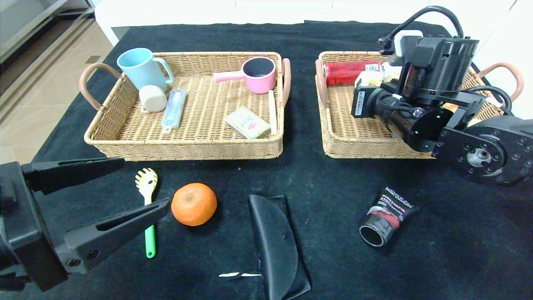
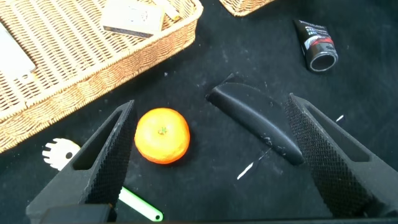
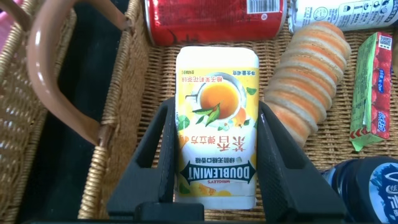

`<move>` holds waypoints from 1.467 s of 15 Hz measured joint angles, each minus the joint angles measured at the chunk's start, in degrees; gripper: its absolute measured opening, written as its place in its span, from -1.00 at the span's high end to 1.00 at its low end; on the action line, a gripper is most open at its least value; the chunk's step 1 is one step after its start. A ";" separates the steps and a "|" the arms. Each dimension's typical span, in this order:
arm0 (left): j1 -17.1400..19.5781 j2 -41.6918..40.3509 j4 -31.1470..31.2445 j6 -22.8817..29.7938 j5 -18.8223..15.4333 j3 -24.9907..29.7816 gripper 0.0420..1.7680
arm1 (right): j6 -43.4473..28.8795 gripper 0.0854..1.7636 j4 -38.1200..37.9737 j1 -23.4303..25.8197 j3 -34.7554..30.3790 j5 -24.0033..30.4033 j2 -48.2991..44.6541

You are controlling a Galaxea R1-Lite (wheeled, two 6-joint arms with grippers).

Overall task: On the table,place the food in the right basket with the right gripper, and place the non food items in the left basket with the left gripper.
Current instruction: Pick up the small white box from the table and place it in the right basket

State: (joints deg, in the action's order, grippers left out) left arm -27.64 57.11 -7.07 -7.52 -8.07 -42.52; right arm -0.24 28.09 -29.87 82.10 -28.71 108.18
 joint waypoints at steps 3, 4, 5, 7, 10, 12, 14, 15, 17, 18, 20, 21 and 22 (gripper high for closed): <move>0.05 0.00 -0.01 0.00 0.00 -0.01 -0.94 | 0.02 0.14 0.07 0.43 0.09 -0.01 0.41; 0.05 0.00 -0.01 0.02 0.02 -0.01 -0.94 | 0.04 0.07 0.02 0.44 0.09 -0.04 0.45; 0.05 0.00 0.00 0.00 0.02 -0.01 -0.94 | 0.04 -0.04 0.05 0.44 0.09 0.02 0.50; 0.05 0.00 -0.06 0.00 0.00 -0.01 -0.94 | 0.04 -0.24 0.05 0.44 0.09 0.02 0.50; 0.05 0.00 -0.06 0.00 0.02 -0.01 -0.94 | 0.06 -0.47 -0.22 0.52 0.01 0.02 0.56; 0.05 0.05 -0.06 0.00 0.02 -0.01 -0.94 | 0.04 -0.57 -0.22 0.52 -0.16 0.07 0.59; 0.05 0.10 -0.15 0.00 0.02 -0.01 -0.94 | 0.06 -0.65 -0.52 0.13 -0.52 0.07 0.20; 0.05 0.13 -0.17 0.00 0.02 -0.01 -0.94 | 0.11 -0.68 -1.16 -0.09 -0.60 0.05 -0.22; 0.00 0.13 -0.15 0.00 0.05 -0.01 -0.94 | 0.13 -0.74 -5.18 -0.21 -0.88 0.10 -1.95; 0.05 0.13 -0.10 0.00 0.05 -0.01 -0.94 | 0.04 -0.76 -8.03 -0.34 -1.26 0.16 -3.22; 0.05 0.13 -0.09 0.00 -0.02 -0.01 -0.94 | -0.90 -0.80 -15.25 -0.94 -2.30 0.18 -6.39; 0.05 0.18 0.02 0.00 -0.02 0.02 -0.94 | -2.36 -0.82 -19.93 -1.44 -2.52 0.27 -8.07; 0.05 0.18 0.00 0.00 -0.02 0.02 -0.94 | -4.66 -0.83 -24.26 -1.80 -2.50 0.44 -9.56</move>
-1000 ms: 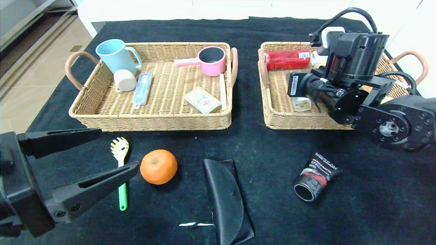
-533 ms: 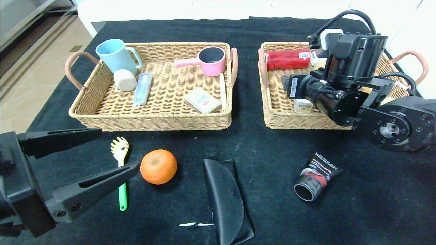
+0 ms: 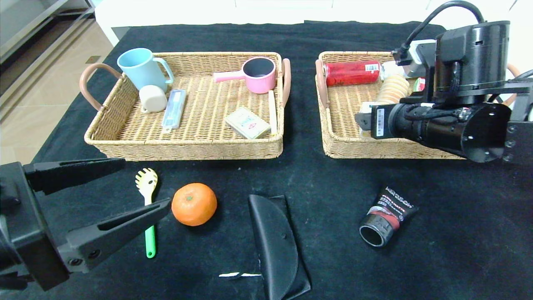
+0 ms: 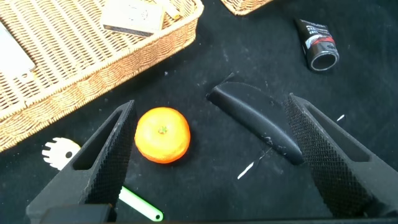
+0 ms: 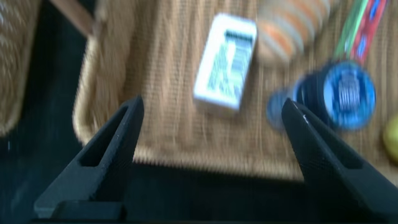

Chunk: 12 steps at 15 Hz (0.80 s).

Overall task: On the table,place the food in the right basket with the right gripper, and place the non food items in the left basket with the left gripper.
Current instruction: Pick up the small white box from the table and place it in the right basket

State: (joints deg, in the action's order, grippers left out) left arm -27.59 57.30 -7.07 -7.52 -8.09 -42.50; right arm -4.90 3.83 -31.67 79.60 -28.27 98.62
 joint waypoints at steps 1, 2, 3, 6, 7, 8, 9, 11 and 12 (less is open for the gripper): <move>0.00 0.00 0.00 0.00 -0.02 0.02 -0.94 | -2.80 -0.84 -5.21 -0.27 0.30 0.16 -1.33; 0.00 0.00 0.00 0.00 -0.02 0.02 -0.94 | -6.56 -0.86 -11.09 -0.52 1.01 0.52 -2.60; 0.00 -0.05 -0.04 0.00 0.00 0.02 -0.94 | -10.51 -0.86 -16.69 -0.68 2.10 1.35 -3.64; 0.00 -0.11 -0.17 0.00 0.00 -0.02 -0.94 | -20.83 -0.89 -33.32 -0.85 7.61 2.45 -5.51; 0.00 -0.18 -0.17 0.00 -0.02 -0.04 -0.94 | -24.92 -0.89 -38.17 -0.96 9.62 2.56 -5.77; 0.00 -0.20 -0.17 0.00 -0.02 -0.04 -0.94 | -29.16 -0.90 -42.61 -1.34 11.50 3.02 -5.92; 0.00 -0.20 -0.17 -0.05 -0.02 -0.04 -0.94 | -32.85 -0.90 -46.10 -1.68 13.09 4.40 -5.90; 0.00 -0.20 -0.17 -0.07 -0.04 -0.04 -0.94 | -40.13 -0.91 -52.64 -1.71 16.53 8.48 -5.44; 0.00 -0.20 -0.17 -0.07 -0.02 -0.04 -0.94 | -43.61 -0.91 -55.35 -1.43 18.24 10.96 -4.96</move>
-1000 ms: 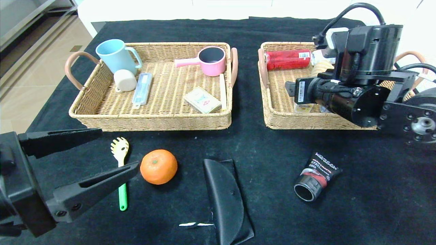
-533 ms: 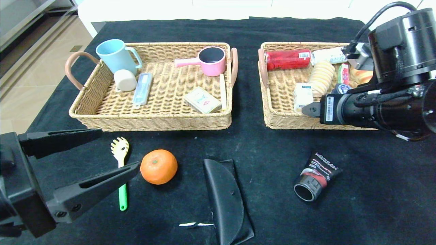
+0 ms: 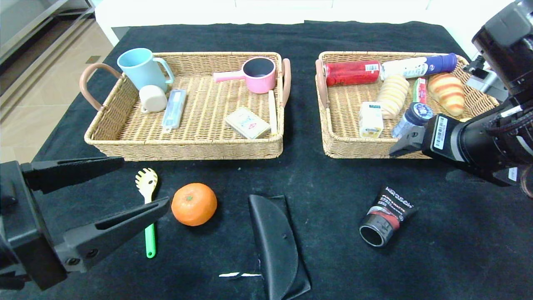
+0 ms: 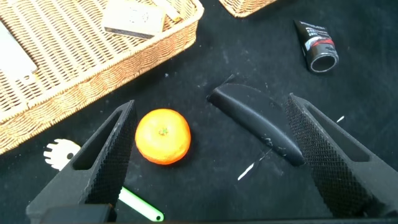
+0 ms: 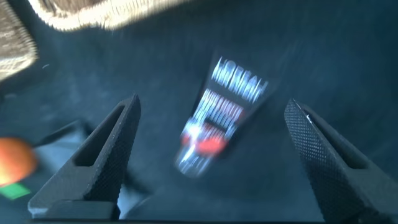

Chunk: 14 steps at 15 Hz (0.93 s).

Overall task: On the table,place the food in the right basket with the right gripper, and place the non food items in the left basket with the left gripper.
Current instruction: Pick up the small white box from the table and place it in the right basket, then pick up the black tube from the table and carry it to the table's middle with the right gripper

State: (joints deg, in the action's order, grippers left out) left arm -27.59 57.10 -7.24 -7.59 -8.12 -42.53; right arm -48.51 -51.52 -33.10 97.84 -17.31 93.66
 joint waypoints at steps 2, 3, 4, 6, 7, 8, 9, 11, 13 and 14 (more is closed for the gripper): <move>0.00 0.01 0.00 0.05 0.02 0.01 -0.94 | -6.06 -0.92 -3.61 1.13 2.71 4.96 1.21; 0.00 0.01 -0.09 0.07 0.07 0.01 -0.94 | -8.83 -0.92 -4.07 1.76 3.25 5.81 1.90; 0.02 0.01 -0.09 0.07 0.05 0.01 -0.94 | -11.47 -0.92 -4.46 2.43 3.43 6.27 2.71; 0.02 0.01 -0.06 0.07 0.07 0.01 -0.94 | -13.95 -0.92 -6.52 3.30 3.45 9.79 4.05; 0.00 0.01 -0.09 0.07 0.07 0.00 -0.94 | -14.45 -0.92 -7.00 3.72 3.43 11.75 4.44; 0.00 0.01 -0.09 0.07 0.07 0.00 -0.94 | -15.08 -0.92 -7.24 4.05 3.10 12.89 4.77; 0.00 0.01 -0.06 0.02 0.07 0.00 -0.94 | -15.60 -0.92 -7.27 4.22 2.46 13.20 5.01; 0.00 0.01 -0.04 0.00 0.10 0.00 -0.94 | -16.04 -0.92 -7.24 4.49 1.02 13.29 5.81; -0.02 0.01 -0.06 -0.12 0.07 0.04 -0.94 | -17.07 -0.92 -7.27 4.66 0.28 14.84 6.84; 0.00 0.01 -0.06 -0.34 0.07 0.12 -0.94 | -17.57 -0.92 -7.24 4.74 0.11 15.88 7.35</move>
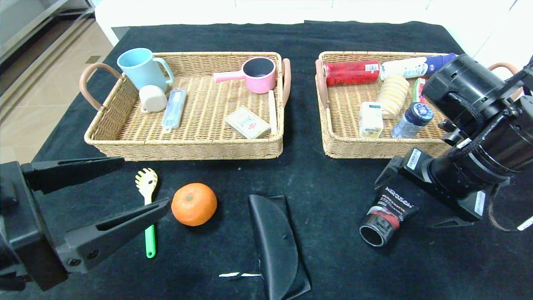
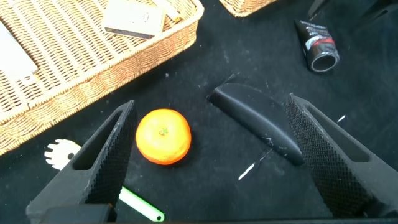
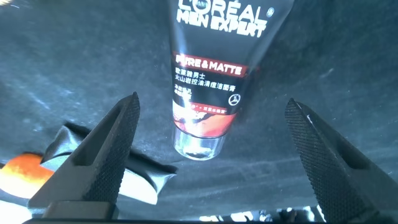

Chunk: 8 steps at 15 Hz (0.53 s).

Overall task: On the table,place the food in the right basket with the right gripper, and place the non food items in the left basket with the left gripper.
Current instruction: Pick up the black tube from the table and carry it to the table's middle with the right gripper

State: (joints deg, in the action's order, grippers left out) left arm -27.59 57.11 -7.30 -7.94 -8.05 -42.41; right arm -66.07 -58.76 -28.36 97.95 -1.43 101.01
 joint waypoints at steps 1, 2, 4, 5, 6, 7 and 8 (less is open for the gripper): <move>0.00 0.00 -0.02 -0.05 0.00 0.02 -0.94 | -0.16 -0.92 0.02 0.00 -0.16 0.16 0.50; 0.00 0.05 0.00 -0.05 0.00 0.09 -0.94 | -0.18 -0.92 0.09 0.00 -0.24 0.11 0.91; 0.00 0.11 -0.02 -0.02 0.00 0.20 -0.94 | -0.27 -0.92 0.22 0.02 -0.35 0.17 1.39; 0.00 0.11 0.00 -0.05 0.02 0.24 -0.94 | -0.27 -0.92 0.20 -0.02 -0.38 0.80 1.52; 0.00 0.13 0.04 -0.02 0.00 0.29 -0.94 | -0.29 -0.92 0.18 -0.06 -0.38 1.35 1.61; 0.00 0.13 0.06 -0.02 0.00 0.29 -0.94 | -0.27 -0.92 0.20 -0.09 -0.44 1.67 1.69; 0.00 0.13 0.04 -0.02 0.00 0.30 -0.94 | -0.22 -0.92 0.22 -0.20 -0.51 1.76 1.88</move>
State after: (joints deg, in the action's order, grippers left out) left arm -27.59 57.25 -7.27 -7.96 -8.05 -42.11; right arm -66.29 -58.54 -28.55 97.44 0.33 102.89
